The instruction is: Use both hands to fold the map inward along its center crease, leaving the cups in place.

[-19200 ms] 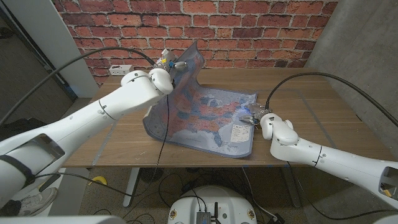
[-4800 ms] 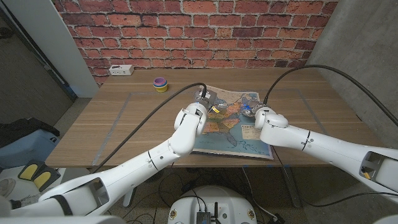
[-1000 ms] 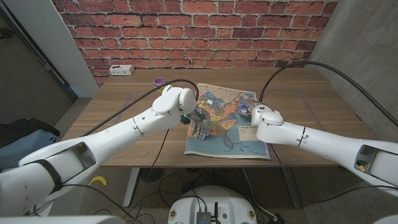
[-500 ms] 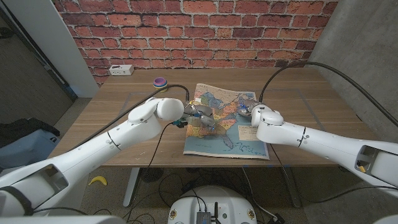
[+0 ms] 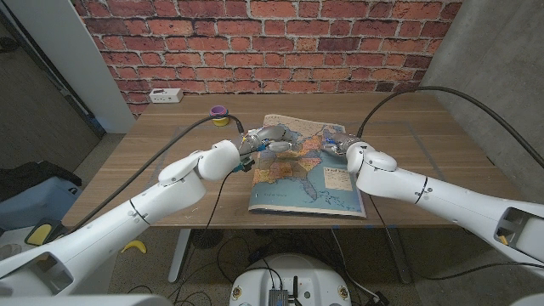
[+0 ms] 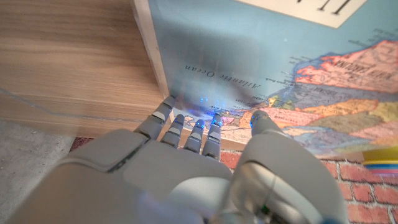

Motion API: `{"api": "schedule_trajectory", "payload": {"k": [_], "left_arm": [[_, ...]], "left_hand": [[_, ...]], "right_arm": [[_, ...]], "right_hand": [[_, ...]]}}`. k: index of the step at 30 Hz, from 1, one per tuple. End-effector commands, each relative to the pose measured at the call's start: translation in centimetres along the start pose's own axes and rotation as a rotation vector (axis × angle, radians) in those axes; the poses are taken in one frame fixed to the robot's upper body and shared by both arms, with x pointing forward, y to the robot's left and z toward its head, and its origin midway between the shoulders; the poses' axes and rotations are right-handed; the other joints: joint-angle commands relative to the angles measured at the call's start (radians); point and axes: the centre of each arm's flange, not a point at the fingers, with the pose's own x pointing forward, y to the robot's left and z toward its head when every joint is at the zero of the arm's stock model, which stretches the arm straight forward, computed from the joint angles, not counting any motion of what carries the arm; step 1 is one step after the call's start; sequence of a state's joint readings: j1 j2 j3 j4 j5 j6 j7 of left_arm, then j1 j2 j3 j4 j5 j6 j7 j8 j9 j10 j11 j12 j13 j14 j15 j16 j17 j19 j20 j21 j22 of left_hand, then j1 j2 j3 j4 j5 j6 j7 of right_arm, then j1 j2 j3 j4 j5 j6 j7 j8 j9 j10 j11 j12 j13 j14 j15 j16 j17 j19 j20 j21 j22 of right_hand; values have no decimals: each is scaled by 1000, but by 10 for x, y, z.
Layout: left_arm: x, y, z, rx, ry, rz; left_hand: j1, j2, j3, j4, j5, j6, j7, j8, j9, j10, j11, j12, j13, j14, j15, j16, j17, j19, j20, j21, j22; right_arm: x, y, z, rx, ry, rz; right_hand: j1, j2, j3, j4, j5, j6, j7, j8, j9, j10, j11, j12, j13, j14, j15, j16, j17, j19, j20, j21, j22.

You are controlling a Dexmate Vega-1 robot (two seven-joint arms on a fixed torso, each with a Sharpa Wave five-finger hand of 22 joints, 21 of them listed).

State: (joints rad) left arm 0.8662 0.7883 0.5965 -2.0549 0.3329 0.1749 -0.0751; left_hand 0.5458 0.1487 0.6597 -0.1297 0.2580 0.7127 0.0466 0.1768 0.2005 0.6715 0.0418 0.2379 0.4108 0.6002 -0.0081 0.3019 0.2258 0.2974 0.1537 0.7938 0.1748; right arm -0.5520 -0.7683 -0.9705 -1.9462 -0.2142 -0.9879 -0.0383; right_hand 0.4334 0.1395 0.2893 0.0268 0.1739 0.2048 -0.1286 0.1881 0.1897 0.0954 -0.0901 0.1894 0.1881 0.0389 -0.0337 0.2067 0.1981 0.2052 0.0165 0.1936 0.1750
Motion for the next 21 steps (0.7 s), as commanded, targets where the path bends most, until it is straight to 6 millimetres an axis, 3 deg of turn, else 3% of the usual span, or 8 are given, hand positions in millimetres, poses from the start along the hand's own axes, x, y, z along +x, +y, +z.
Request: {"api": "schedule_trajectory", "payload": {"k": [1, 6, 8, 18, 21], "left_arm": [[-16, 5, -18, -135, -35, 207], [-19, 5, -24, -175, -52, 253], [-21, 5, -28, -201, -64, 279], [-27, 6, -47, -351, -114, 376], [-28, 6, -53, -407, -134, 395]], "left_hand": [[-9, -5, -10, -10, 0, -81, -20, -11, 1, -48, 2, -18, -1, -35, 7, -16, 5, -20, 3, -15, 4], [-12, -9, -15, -18, 3, -163, -40, -12, -2, -108, 6, -39, -10, -90, 12, -40, 2, -40, 1, -29, 5], [-15, -10, -20, -18, 3, -184, -42, -10, -3, -131, 9, -45, -13, -104, 15, -45, 2, -51, 12, -36, 5], [-32, -27, -37, -21, 3, -328, -87, -12, -9, -255, 11, -62, -38, -202, 32, -90, -10, -85, 18, -64, 5], [-49, -34, -47, -16, 0, -387, -121, -12, -13, -302, 11, -62, -53, -241, 32, -104, -16, -107, 13, -80, 5]], "right_arm": [[-15, -22, -14, 280, -156, -133], [-18, -27, -19, 394, -214, -169], [-20, -29, -22, 442, -241, -180], [-22, -32, -34, 709, -395, -212], [-22, -33, -35, 752, -419, -218]], "right_hand": [[-31, -7, -14, 19, 8, -19, -4, -6, 3, -12, -2, -2, 3, -10, -59, 0, 2, -10, 10, -1, 2], [-48, -13, -23, 26, 10, -36, -5, -9, 3, -23, -1, -4, 3, -11, -55, -2, 1, -16, 20, -2, 1], [-52, -16, -25, 27, 11, -38, -5, -9, 2, -27, 1, -5, 3, -12, -51, -3, 0, -17, 23, -2, 1], [-65, -25, -34, 30, 13, -43, -1, -7, 1, -27, 14, -2, 2, -13, -42, -5, -3, -26, 23, -4, 1], [-67, -29, -36, 29, 13, -42, 2, -5, 1, -25, 20, -1, 2, -14, -39, -6, -4, -29, 21, -4, 1]]}}
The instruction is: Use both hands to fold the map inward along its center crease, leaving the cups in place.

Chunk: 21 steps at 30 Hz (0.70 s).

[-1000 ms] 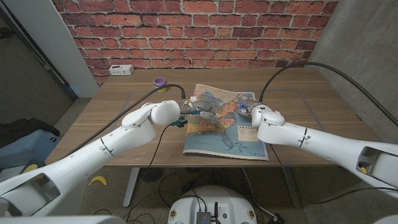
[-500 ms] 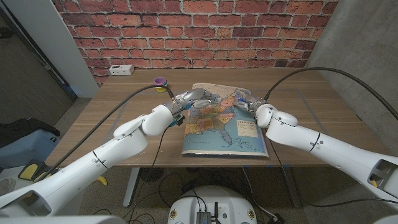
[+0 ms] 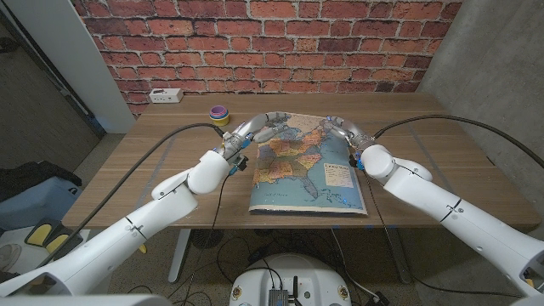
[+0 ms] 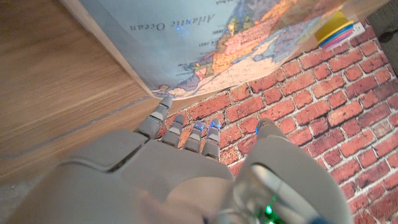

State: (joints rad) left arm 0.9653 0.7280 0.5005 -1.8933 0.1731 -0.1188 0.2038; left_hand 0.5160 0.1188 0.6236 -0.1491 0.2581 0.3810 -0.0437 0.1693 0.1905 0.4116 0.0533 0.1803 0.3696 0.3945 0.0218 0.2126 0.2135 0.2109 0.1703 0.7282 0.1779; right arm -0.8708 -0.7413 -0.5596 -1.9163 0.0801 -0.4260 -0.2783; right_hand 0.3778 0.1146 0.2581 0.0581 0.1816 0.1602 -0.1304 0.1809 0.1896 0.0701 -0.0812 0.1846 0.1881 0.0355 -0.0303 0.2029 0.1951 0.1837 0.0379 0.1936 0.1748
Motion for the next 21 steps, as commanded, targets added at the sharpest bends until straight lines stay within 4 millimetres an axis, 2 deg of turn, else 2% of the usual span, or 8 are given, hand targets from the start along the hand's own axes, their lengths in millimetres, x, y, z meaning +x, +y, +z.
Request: {"api": "schedule_trajectory", "payload": {"k": [1, 2, 3, 10, 13, 16, 20, 21], "left_arm": [[-10, 10, -21, -191, -49, 120], [-10, 11, -23, -206, -47, 119], [-11, 13, -24, -219, -47, 115], [-13, 16, -37, -299, -54, 116], [-13, 17, -43, -345, -57, 112], [-14, 20, -50, -386, -66, 111], [-17, 25, -61, -446, -78, 123], [-18, 25, -64, -466, -81, 125]], "left_hand": [[-24, -7, -14, 4, -1, -60, -31, -3, -3, -48, -1, -4, -14, -38, 3, -15, -4, -21, -4, -16, 2], [-31, -10, -18, 7, -3, -72, -34, -2, -4, -62, 1, -5, -19, -54, 6, -20, -6, -27, -5, -21, 1], [-44, -9, -23, 12, -6, -109, -48, -4, -6, -86, -2, -4, -29, -68, 7, -21, -8, -33, -7, -29, 1], [-90, -9, -45, 36, -23, -142, -51, 3, -8, -133, 3, -3, -50, -129, 9, -31, -11, -62, -26, -52, 0], [-124, -5, -58, 51, -42, -176, -28, 3, -10, -165, 4, 0, -71, -182, 12, -36, -17, -94, -50, -77, -1], [-147, -5, -66, 58, -59, -199, -5, 3, -13, -195, -18, -1, -90, -216, 3, -37, -24, -105, -78, -93, -2], [-173, 2, -75, 72, -75, -220, 12, 3, -14, -225, -36, -1, -110, -253, -1, -37, -27, -114, -105, -108, -2], [-179, 3, -77, 75, -77, -222, 13, 3, -15, -230, -31, -2, -113, -261, -1, -38, -27, -115, -108, -110, -3]], "right_arm": [[-8, -16, -5, 263, -140, -69], [-8, -17, -5, 275, -147, -70], [-9, -17, -5, 289, -153, -73], [-13, -17, -8, 376, -182, -90], [-15, -16, -9, 416, -195, -98], [-17, -14, -9, 449, -210, -104], [-23, -11, -10, 498, -226, -115], [-25, -10, -10, 509, -224, -118]], "right_hand": [[-12, -6, -5, -2, 6, 5, 5, 3, 1, 1, 13, 4, 2, -11, -40, -3, -2, -7, -1, -4, 1], [-12, -6, -6, -2, 6, 5, 5, 3, 0, 1, 13, 4, 2, -11, -39, -3, -2, -8, -1, -4, 1], [-13, -7, -6, -3, 7, 6, 5, 4, 0, 3, 16, 5, 2, -11, -39, -3, -2, -8, -1, -4, 1], [-15, -13, -10, -6, 8, 9, 9, 6, -1, 6, 26, 7, 2, -9, -31, -4, -5, -10, -1, -4, 1], [-18, -16, -11, -6, 9, 11, 14, 7, -1, 9, 34, 8, 2, -7, -29, -4, -5, -10, -1, -3, 1], [-22, -17, -13, -5, 10, 12, 15, 7, -1, 12, 37, 9, 2, -6, -28, -4, -6, -9, -6, -2, 1], [-30, -21, -17, -3, 11, 12, 18, 8, -2, 16, 51, 11, 1, -3, -14, -3, -6, -6, -12, 0, 1], [-33, -22, -19, -3, 12, 12, 21, 8, -2, 18, 53, 11, 1, -1, -8, -2, -6, -5, -14, 0, 1]]}}
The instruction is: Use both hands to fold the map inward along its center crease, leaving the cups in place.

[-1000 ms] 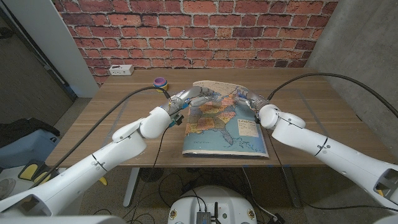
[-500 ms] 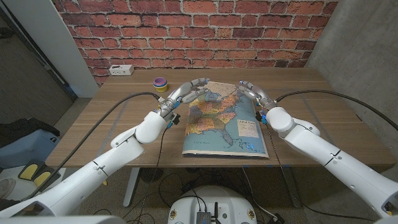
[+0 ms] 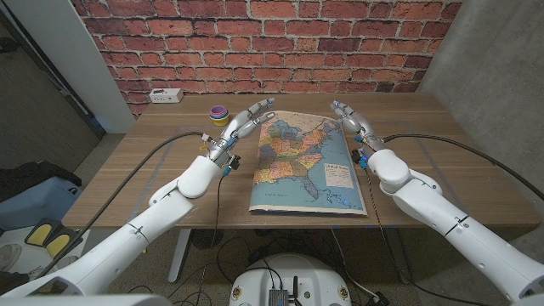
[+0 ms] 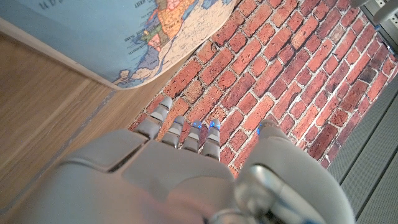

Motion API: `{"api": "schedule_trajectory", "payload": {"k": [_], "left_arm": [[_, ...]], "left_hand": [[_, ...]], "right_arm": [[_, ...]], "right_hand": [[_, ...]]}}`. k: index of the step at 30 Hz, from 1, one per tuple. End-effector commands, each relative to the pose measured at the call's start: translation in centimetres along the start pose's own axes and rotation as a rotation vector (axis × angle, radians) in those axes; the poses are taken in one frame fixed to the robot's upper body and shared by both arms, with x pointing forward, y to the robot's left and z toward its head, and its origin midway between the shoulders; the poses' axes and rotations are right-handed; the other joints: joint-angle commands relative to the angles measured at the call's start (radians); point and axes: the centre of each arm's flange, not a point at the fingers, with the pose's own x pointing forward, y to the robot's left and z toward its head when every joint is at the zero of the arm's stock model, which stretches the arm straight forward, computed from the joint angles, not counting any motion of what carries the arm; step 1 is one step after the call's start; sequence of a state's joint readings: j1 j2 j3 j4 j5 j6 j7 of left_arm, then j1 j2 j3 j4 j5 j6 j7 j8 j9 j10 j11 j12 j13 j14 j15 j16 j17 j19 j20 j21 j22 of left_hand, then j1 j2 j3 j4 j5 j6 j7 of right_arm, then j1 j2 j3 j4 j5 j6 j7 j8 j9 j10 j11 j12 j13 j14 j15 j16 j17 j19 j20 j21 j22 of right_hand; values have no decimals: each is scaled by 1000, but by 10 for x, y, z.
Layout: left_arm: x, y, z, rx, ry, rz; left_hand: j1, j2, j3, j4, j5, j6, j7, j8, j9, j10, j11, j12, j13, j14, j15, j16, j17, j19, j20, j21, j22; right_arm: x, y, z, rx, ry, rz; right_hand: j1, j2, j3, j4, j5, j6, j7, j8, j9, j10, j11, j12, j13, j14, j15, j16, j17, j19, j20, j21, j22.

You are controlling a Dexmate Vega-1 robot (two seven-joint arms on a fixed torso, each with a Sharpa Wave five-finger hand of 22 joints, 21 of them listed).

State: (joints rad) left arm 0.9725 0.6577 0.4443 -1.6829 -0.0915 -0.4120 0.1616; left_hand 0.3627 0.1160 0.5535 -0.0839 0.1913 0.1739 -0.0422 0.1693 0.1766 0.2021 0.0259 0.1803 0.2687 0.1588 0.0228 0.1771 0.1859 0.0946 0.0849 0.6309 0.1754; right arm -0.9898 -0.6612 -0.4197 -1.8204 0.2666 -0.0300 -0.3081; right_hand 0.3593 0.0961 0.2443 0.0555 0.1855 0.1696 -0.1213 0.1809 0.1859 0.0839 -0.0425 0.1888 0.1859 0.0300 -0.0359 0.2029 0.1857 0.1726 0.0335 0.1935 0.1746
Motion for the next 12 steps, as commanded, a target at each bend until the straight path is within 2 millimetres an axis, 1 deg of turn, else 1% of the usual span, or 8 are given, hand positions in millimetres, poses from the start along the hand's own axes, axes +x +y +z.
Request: {"api": "schedule_trajectory", "payload": {"k": [1, 2, 3, 5, 6, 7, 9, 12], "left_arm": [[-8, 21, -24, -181, -29, 32], [-10, 23, -27, -195, -29, 34], [-12, 25, -30, -206, -29, 38], [-16, 30, -37, -225, -22, 49], [-18, 32, -40, -234, -15, 58], [-20, 33, -44, -249, -9, 71], [-23, 36, -50, -275, 3, 102], [-25, 40, -57, -285, 5, 141]], "left_hand": [[-29, 7, -8, 13, -12, -15, 12, 4, -1, -24, -5, -2, -14, -29, -4, -3, 1, -1, -26, -15, 0], [-37, 10, -11, 18, -14, -26, 20, 1, -1, -32, -7, -2, -19, -37, -7, -2, 1, -4, -34, -19, 0], [-41, 13, -12, 21, -15, -34, 23, 0, -2, -41, -9, -4, -23, -42, -8, -2, 0, -5, -35, -21, 0], [-50, 19, -13, 28, -16, -44, 25, 0, -2, -54, -23, -4, -31, -56, -18, -2, 0, -10, -44, -28, -1], [-53, 22, -13, 30, -16, -45, 26, 1, -2, -57, -24, -3, -34, -63, -20, -3, -1, -12, -47, -30, -1], [-58, 27, -14, 35, -16, -53, 28, 0, -2, -65, -25, -4, -38, -69, -20, -3, -1, -16, -51, -34, -1], [-65, 36, -12, 43, -15, -67, 25, -1, -2, -79, -33, -4, -46, -83, -22, -3, -2, -18, -53, -40, -1], [-67, 43, -9, 46, -15, -77, 24, -1, -3, -89, -36, -4, -52, -92, -25, -3, -4, -20, -56, -44, -1]], "right_arm": [[-16, 2, -3, 160, -53, -47], [-18, 2, -4, 176, -57, -53], [-21, 3, -6, 196, -62, -69], [-27, 3, -9, 236, -73, -131], [-31, 4, -10, 239, -76, -159], [-34, 5, -11, 244, -76, -189], [-40, 7, -11, 253, -80, -226], [-47, 9, -8, 256, -91, -239]], "right_hand": [[-15, -4, -6, 0, 8, 2, 14, 7, 1, 5, 15, 7, 3, 6, 0, -2, 3, 7, -10, 1, 1], [-17, -5, -7, 0, 8, 2, 17, 7, 1, 5, 15, 7, 3, 8, 5, -2, 3, 8, -10, 2, 1], [-18, -7, -8, 0, 9, 2, 20, 7, 1, 5, 16, 7, 3, 8, 6, -2, 3, 11, -12, 3, 1], [-22, -10, -11, 0, 10, 8, 27, 10, 1, 13, 25, 10, 3, 9, 7, -2, 2, 8, -14, 2, 1], [-26, -14, -13, -1, 13, 12, 29, 11, 0, 18, 31, 11, 3, 11, -6, -3, 1, -16, -22, -7, 1], [-28, -15, -14, -3, 15, 22, 30, 14, 0, 25, 33, 13, 3, 10, -10, -5, 0, -36, -25, -12, 1], [-27, -17, -15, -7, 17, 29, 32, 16, -1, 28, 31, 13, 2, 2, -17, -10, -2, -60, -24, -17, 1], [-26, -17, -14, -9, 18, 32, 34, 16, -1, 31, 30, 13, 2, 0, -19, -11, -3, -55, -21, -13, 1]]}}
